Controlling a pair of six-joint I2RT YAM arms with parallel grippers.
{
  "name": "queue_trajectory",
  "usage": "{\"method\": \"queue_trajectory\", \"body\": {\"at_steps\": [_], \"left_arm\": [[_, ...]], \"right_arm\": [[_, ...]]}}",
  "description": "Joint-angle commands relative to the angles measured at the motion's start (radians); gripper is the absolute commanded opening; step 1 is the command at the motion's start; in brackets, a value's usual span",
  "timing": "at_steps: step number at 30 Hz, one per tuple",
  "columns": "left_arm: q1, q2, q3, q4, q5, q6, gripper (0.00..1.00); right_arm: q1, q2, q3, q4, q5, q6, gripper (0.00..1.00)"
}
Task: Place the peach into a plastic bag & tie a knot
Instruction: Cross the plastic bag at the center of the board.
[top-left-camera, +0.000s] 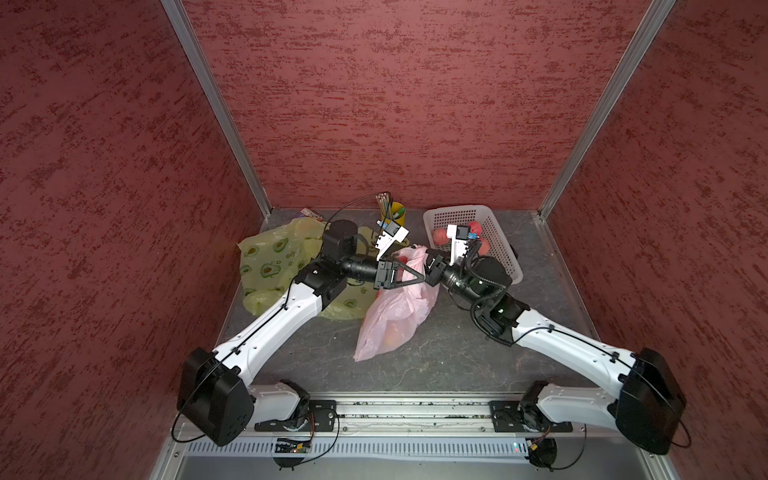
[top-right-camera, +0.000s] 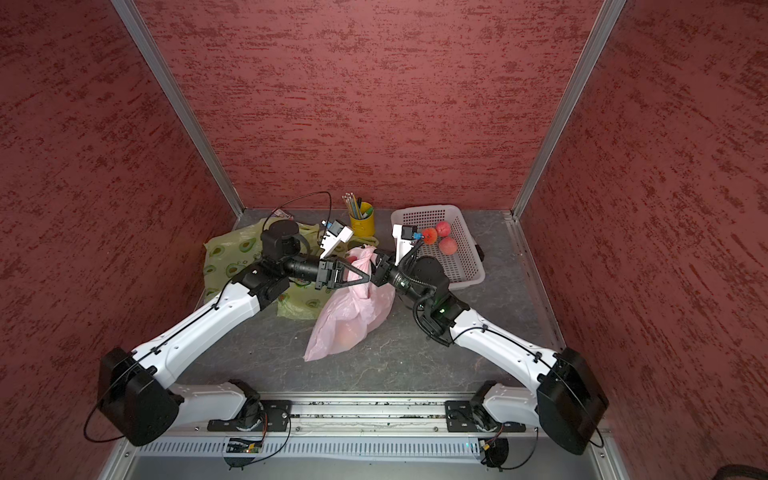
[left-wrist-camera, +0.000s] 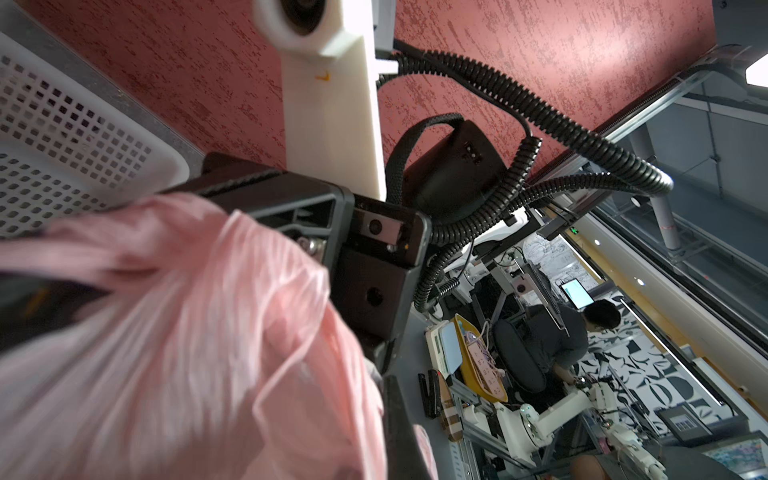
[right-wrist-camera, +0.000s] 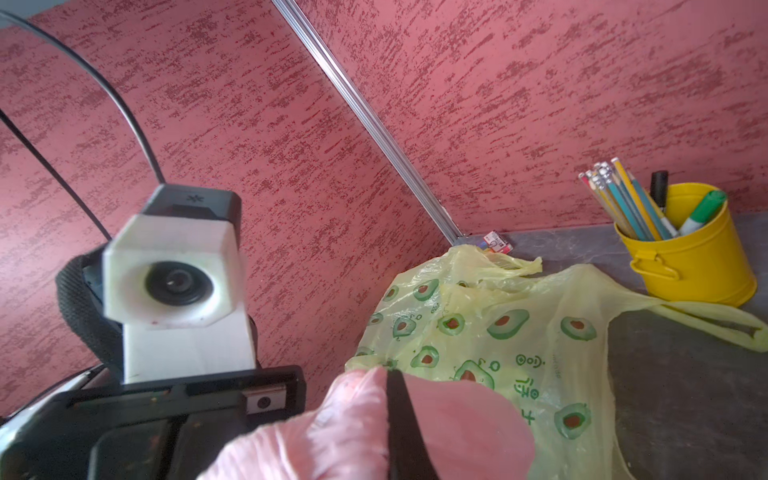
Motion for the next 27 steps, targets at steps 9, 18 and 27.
{"method": "queue_trajectory", "body": {"at_steps": [9, 18, 27], "left_arm": [[0.004, -0.01, -0.122, 0.146, -0.162, -0.03, 0.0], [0.017, -0.025, -0.093, 0.069, -0.184, 0.006, 0.08], [0.012, -0.077, -0.045, -0.056, -0.163, 0.066, 0.56]], "right_arm": [[0.023, -0.011, 0.033, 0.213, -0.089, 0.145, 0.0], [0.02, -0.018, 0.012, 0.117, 0.032, 0.068, 0.0], [0.012, -0.016, 0.026, 0.039, 0.085, -0.002, 0.0]]}}
